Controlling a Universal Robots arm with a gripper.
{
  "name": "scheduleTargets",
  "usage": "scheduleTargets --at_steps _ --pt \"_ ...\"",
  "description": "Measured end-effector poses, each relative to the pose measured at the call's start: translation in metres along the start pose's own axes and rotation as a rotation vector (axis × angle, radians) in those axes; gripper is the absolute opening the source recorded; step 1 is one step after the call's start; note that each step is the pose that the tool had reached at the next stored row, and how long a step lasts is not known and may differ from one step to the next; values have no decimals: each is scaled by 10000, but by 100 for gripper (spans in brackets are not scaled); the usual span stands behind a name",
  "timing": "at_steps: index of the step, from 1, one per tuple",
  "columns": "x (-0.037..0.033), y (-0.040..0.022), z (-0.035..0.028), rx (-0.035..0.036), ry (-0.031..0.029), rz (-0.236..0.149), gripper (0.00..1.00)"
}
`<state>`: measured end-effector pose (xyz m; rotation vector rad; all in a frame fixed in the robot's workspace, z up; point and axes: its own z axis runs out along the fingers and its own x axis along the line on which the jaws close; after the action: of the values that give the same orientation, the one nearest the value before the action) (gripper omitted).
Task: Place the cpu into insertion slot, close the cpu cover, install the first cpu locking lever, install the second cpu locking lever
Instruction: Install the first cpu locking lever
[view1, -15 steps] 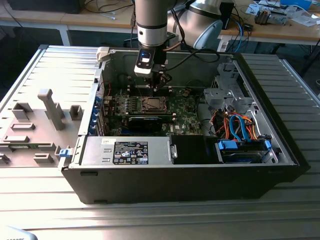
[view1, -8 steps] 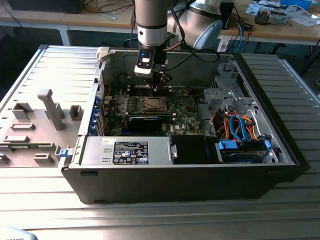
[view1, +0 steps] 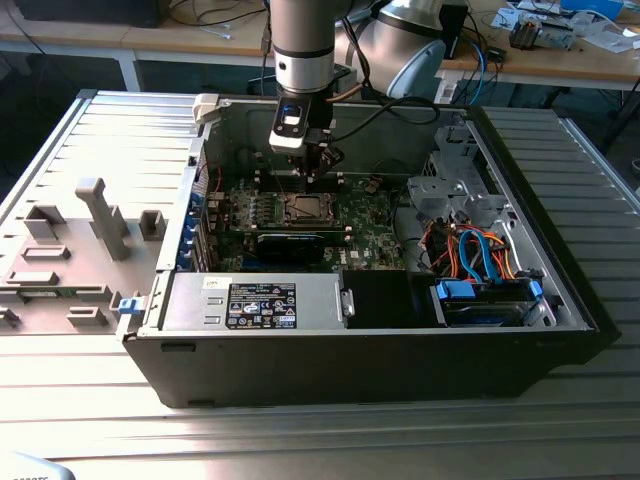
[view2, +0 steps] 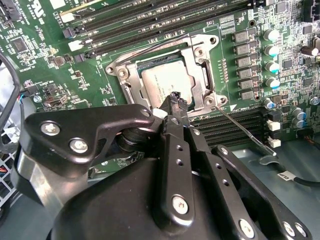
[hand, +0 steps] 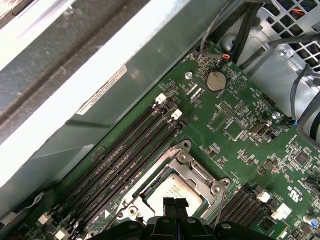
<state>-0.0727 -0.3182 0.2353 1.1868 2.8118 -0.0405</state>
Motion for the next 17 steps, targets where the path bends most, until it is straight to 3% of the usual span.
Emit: scheduleTargets --at_steps 17 --pt "0 0 0 -16 2 -171 11"
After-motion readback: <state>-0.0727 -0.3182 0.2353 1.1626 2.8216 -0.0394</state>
